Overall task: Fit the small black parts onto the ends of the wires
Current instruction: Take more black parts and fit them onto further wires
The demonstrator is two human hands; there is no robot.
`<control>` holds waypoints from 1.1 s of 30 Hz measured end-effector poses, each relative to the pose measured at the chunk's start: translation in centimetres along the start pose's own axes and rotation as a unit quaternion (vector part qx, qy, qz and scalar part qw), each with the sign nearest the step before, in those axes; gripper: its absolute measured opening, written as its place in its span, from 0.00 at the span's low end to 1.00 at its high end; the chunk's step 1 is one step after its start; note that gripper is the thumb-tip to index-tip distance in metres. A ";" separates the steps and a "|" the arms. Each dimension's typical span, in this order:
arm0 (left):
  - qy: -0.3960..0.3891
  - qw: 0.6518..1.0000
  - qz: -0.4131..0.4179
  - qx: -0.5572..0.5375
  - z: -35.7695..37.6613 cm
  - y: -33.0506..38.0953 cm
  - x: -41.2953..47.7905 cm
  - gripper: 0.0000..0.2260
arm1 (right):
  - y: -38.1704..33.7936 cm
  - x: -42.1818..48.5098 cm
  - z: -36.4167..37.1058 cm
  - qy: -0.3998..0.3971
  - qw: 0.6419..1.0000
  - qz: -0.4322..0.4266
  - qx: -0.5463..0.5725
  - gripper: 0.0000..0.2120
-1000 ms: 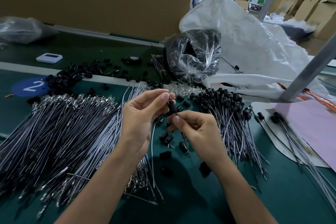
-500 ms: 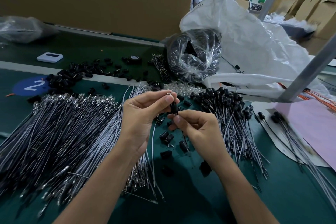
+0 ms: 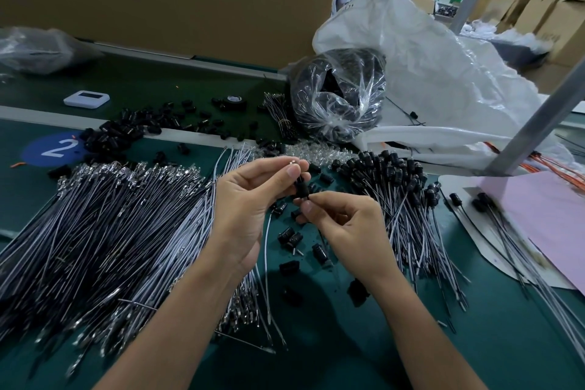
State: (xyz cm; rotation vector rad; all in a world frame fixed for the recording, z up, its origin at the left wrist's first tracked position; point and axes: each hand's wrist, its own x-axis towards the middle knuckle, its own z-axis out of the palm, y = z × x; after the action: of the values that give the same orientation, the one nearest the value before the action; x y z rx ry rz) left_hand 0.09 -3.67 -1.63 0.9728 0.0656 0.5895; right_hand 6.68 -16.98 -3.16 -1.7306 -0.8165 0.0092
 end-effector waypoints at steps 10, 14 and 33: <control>-0.021 0.999 0.022 0.031 0.3 -0.2 -0.3 0.04 | -0.7 -0.1 0.3 0.030 0.996 -0.009 0.083 0.09; -0.010 0.997 0.037 0.073 0.3 -0.2 -0.3 0.04 | -0.7 -0.2 0.0 0.034 0.998 -0.016 0.050 0.08; -0.088 0.992 -0.002 0.094 0.3 -0.4 -0.5 0.12 | -1.2 -0.4 0.1 0.086 0.994 -0.050 0.042 0.06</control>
State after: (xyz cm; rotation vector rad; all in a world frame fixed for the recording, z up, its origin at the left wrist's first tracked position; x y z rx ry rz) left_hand -0.10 -4.35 -1.83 1.2030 -0.0343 0.4985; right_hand 5.73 -16.96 -2.28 -1.5852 -0.7625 -0.1681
